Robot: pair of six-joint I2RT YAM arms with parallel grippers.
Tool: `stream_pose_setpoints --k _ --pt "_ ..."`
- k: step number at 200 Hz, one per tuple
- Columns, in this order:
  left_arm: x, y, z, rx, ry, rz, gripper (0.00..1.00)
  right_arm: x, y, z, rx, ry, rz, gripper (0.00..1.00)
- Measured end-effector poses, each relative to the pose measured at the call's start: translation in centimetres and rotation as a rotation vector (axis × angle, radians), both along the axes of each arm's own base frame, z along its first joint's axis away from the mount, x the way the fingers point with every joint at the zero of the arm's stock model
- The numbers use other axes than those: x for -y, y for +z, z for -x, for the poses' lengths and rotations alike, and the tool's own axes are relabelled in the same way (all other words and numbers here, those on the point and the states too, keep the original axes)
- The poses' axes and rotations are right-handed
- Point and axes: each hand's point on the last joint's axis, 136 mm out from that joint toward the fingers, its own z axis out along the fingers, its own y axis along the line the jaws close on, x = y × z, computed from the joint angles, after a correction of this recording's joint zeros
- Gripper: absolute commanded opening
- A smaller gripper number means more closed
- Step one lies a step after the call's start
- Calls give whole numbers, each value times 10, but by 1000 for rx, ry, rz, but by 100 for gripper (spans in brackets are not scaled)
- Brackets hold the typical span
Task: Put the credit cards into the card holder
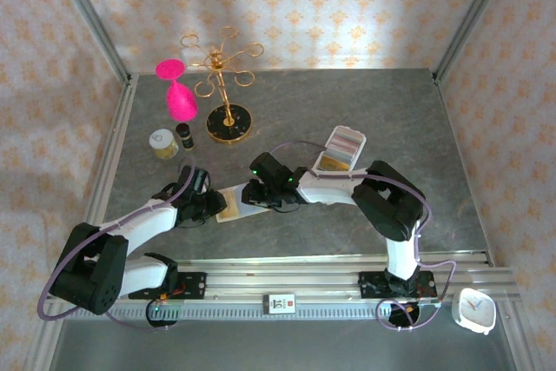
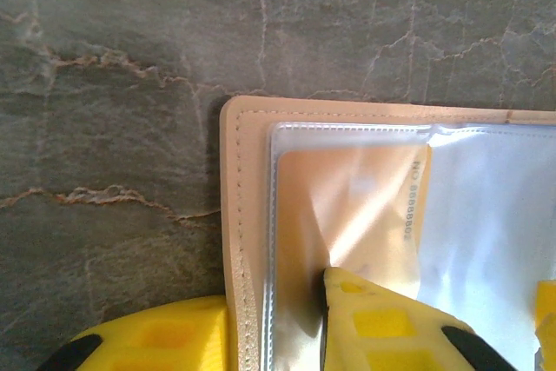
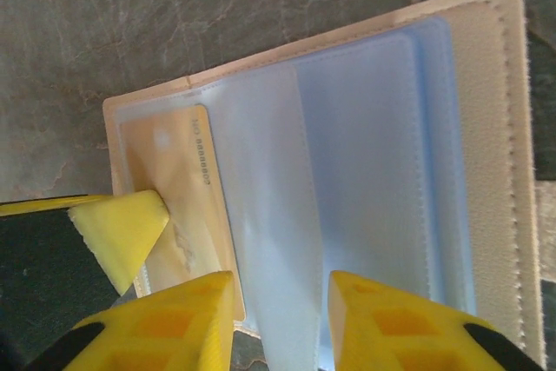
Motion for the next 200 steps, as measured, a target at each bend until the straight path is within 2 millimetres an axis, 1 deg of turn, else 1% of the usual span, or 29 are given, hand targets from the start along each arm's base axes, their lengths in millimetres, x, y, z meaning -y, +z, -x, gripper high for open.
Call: stream_pose_setpoints --k 10,17,45,65,85,94,102,119,143,163,188,200 --pt "1 0 0 1 -2 4 27 -2 0 1 -2 7 -8 29" --pt "1 0 0 1 -3 7 27 -3 0 1 -4 10 -13 24" --pt "2 1 -1 5 -5 13 28 -3 -1 3 -10 21 -14 0" --pt "3 2 -2 7 -5 16 31 -3 -1 2 -4 22 -12 0" --pt "4 3 -4 8 -11 17 39 -1 3 2 7 11 -21 0" --pt "5 4 -4 9 -14 19 46 1 5 5 12 8 -26 0" --pt "6 5 -4 11 -20 26 50 3 8 6 18 7 -29 0" --pt "10 8 -6 23 -21 45 56 -1 17 9 33 14 -45 0" --pt "11 12 -6 43 -22 50 57 -7 24 12 47 29 -69 0" --pt "10 15 -5 64 -11 42 57 -12 27 12 50 35 -80 8" --pt "7 20 -5 98 11 34 57 -24 32 7 56 49 -105 7" --pt "2 22 -4 111 36 18 56 -31 31 6 55 57 -116 6"
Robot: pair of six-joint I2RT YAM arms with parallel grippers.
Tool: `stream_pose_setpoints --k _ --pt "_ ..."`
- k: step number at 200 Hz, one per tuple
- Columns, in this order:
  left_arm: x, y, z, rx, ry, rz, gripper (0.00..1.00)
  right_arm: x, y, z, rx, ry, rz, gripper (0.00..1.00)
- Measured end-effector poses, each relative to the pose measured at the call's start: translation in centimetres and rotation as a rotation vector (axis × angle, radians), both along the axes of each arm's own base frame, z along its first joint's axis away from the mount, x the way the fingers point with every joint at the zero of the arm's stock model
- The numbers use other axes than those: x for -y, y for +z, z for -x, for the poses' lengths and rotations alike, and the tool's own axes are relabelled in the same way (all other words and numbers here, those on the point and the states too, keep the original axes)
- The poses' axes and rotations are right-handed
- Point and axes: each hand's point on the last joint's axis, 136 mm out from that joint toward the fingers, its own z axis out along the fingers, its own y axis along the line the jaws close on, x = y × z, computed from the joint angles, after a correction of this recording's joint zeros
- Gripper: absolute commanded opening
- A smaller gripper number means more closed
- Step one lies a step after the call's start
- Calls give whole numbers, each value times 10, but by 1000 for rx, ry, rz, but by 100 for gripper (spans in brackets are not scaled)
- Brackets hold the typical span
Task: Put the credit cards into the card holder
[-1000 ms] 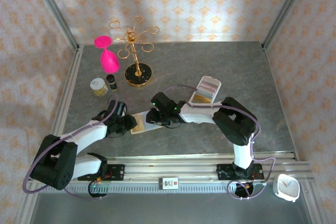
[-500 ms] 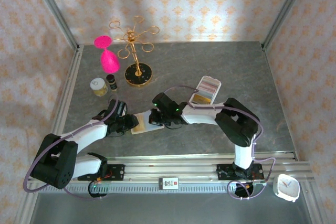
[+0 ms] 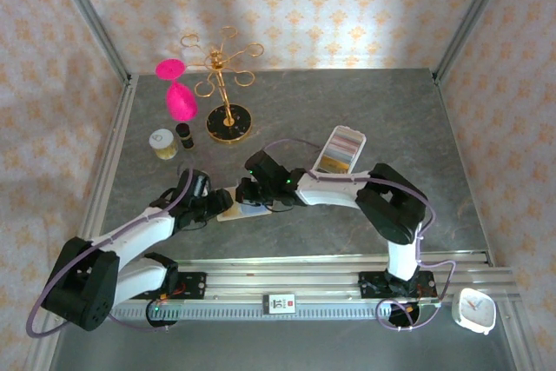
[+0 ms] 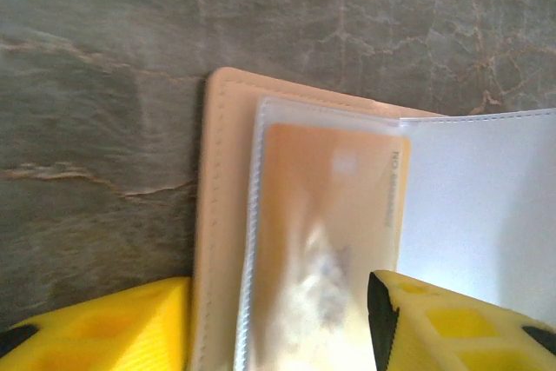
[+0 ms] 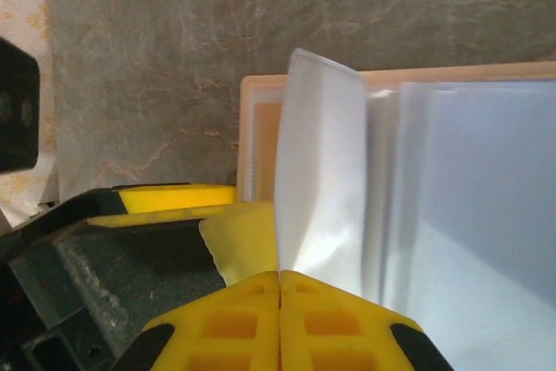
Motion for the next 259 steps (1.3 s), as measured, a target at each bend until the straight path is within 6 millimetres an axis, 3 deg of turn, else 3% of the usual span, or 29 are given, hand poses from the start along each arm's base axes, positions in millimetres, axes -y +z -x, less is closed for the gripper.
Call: stream_pose_setpoints --k 29,71,107,142,176,209,259 --pt "-18 10 0 36 93 -44 56 -15 -6 1 -12 30 -21 7" --pt "-41 29 3 94 234 -73 55 -26 -20 5 -45 59 -29 28" --pt "-51 30 11 79 299 -87 54 -35 -29 6 -67 75 -56 38" --pt "-54 29 16 57 313 -97 54 -49 -15 4 -58 94 -133 44" --pt "-53 40 11 79 316 -85 55 -45 -1 -3 -13 83 -132 44" --pt "-49 46 7 95 286 -79 54 -10 43 -21 120 26 -110 43" --pt "-33 48 0 115 195 -46 54 97 153 -76 480 -124 -36 43"
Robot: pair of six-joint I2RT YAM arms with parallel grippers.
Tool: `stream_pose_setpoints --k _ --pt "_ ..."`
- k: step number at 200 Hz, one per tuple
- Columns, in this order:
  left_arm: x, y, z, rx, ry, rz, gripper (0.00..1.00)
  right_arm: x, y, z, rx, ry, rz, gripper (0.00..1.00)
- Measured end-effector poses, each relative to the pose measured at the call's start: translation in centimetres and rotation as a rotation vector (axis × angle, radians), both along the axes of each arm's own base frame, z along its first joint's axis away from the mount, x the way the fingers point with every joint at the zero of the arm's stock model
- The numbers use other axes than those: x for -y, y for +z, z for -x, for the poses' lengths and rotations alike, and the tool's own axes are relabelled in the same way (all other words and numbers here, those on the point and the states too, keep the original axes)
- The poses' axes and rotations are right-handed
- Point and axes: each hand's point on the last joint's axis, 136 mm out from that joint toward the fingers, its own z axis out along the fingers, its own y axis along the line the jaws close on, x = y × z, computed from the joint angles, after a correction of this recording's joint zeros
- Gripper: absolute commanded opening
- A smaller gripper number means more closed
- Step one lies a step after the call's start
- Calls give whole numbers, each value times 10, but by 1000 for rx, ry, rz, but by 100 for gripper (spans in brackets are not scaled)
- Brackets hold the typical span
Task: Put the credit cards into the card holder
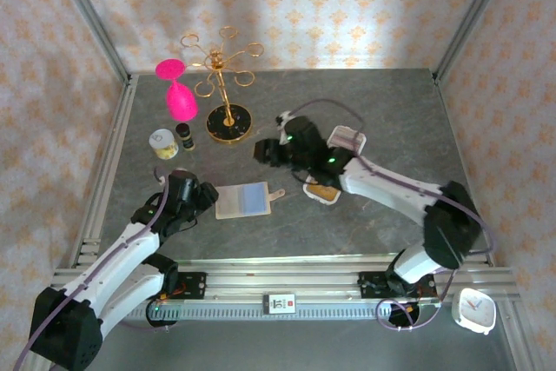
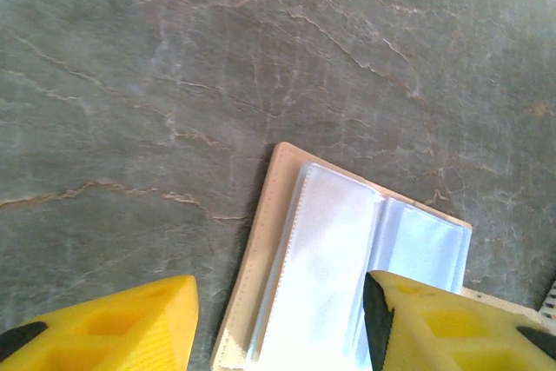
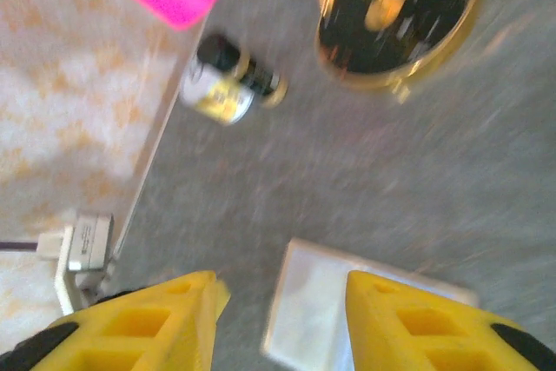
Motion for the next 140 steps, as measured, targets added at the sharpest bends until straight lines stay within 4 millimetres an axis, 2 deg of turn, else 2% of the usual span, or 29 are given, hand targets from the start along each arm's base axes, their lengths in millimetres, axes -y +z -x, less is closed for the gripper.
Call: stream_pose_setpoints --k 27,47,50,55,70,103,122,140 --pt "9 -1 -8 10 -31 22 55 61 25 -20 211 -36 194 49" --pt "12 -4 -14 1 -41 22 54 88 23 -15 364 44 383 50" --pt "12 -4 -15 0 -42 22 54 92 22 -13 384 59 410 53" --pt "13 -5 -16 -6 -43 19 54 99 18 -11 413 84 458 59" --pt "15 -3 -23 -9 -52 13 54 125 6 -10 462 131 572 60" --pt "22 4 -42 -4 -65 6 54 201 -23 -38 438 149 796 74" --pt "24 4 -49 -14 -70 -2 54 220 -55 -42 398 211 884 83" --pt "25 2 -52 -24 -72 -7 54 228 -89 -39 357 281 938 87"
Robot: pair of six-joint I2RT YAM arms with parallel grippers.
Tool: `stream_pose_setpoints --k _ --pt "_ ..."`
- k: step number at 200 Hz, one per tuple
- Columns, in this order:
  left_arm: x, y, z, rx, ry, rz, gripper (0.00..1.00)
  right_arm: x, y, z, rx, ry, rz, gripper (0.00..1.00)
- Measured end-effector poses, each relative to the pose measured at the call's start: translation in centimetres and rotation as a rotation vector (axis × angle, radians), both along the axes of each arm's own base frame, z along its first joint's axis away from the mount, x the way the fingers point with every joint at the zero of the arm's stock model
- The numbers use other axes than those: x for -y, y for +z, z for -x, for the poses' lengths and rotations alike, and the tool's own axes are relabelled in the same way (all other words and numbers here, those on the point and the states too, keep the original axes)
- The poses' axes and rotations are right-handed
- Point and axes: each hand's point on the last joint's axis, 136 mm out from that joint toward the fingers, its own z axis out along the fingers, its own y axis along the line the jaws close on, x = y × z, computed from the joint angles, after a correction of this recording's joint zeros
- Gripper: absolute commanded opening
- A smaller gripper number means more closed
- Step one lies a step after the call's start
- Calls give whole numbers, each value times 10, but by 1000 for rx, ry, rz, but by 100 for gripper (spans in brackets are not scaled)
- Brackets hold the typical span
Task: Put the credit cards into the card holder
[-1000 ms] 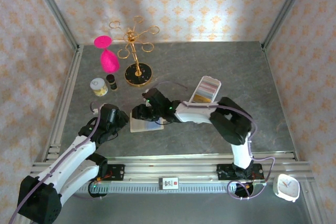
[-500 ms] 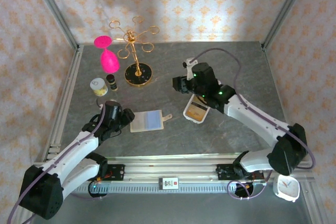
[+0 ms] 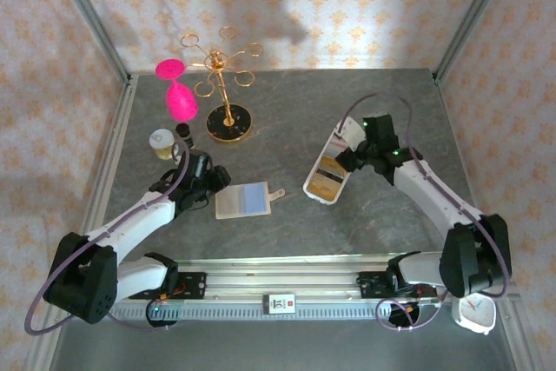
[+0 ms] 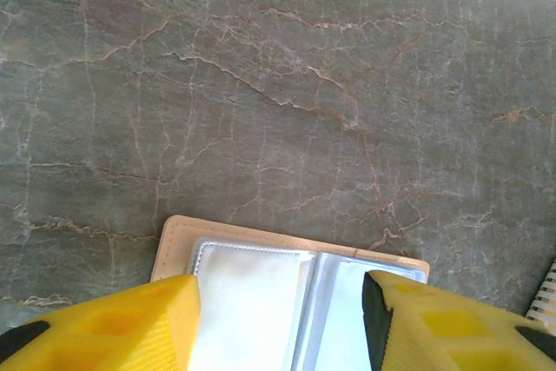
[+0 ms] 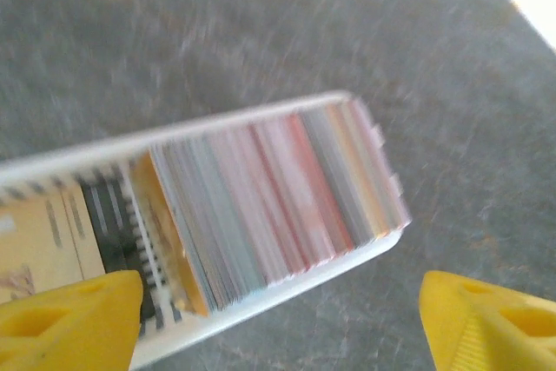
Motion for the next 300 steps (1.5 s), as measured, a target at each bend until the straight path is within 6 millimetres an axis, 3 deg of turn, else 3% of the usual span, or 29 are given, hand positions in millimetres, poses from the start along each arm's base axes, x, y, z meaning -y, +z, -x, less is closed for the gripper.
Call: stream_pose_setpoints --k 21,109,139,201,268,300 --pt "0 0 0 -3 3 1 54 -3 -21 4 -43 39 18 88" --pt "0 -8 1 -13 51 37 54 -25 -47 -20 -48 128 44 90" --pt "0 -13 0 -28 54 34 54 -30 -52 -25 -37 154 85 90" --pt "0 -23 1 -61 54 21 54 -31 -50 -35 53 180 176 78" --pt "2 -32 2 -91 44 26 54 -33 -57 -33 60 212 224 85" --pt "3 -35 1 -100 43 22 54 -35 -72 -32 27 216 247 76"
